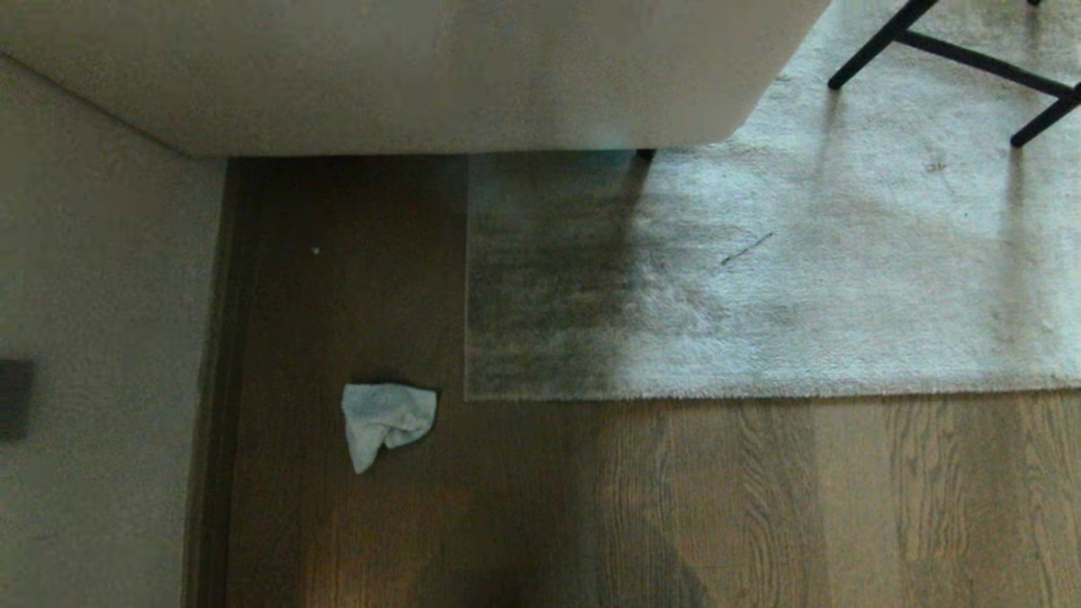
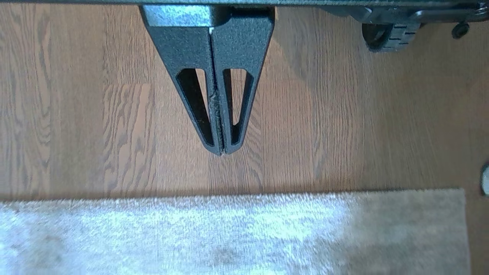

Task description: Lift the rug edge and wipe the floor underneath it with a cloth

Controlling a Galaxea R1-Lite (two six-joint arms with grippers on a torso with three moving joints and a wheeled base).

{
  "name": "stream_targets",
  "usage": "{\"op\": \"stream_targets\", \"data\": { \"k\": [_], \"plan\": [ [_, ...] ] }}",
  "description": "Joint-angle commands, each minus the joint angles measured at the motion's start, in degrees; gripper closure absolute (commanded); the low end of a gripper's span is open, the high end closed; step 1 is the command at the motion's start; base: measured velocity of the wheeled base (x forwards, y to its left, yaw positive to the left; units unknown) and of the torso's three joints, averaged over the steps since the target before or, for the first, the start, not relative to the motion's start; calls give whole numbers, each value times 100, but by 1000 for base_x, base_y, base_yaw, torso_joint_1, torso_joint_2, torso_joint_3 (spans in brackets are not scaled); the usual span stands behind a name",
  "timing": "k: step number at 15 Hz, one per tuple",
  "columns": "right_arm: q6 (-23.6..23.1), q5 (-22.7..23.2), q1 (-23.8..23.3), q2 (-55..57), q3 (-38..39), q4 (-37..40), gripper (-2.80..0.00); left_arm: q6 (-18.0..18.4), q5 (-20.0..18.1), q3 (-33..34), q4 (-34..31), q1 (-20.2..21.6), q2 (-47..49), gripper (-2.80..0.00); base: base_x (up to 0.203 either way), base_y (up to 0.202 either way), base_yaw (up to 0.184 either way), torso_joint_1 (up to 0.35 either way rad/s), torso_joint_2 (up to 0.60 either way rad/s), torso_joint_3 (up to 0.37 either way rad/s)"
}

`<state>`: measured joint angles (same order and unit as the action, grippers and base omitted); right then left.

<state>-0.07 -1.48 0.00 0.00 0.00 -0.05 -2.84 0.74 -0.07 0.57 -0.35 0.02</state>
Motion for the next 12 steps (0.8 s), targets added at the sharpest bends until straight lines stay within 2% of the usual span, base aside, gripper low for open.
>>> {"op": "stream_targets", "data": {
  "k": [1, 12],
  "plan": [
    [-1, -2, 0, 9, 0, -4, 0, -6, 5, -1, 4, 0, -2, 0, 0, 0, 0, 2, -1, 213],
    [-1, -2, 0, 9, 0, -4, 0, -24, 22, 1, 4, 0, -2, 0, 0, 0, 0, 0, 1, 175]
  ]
}}
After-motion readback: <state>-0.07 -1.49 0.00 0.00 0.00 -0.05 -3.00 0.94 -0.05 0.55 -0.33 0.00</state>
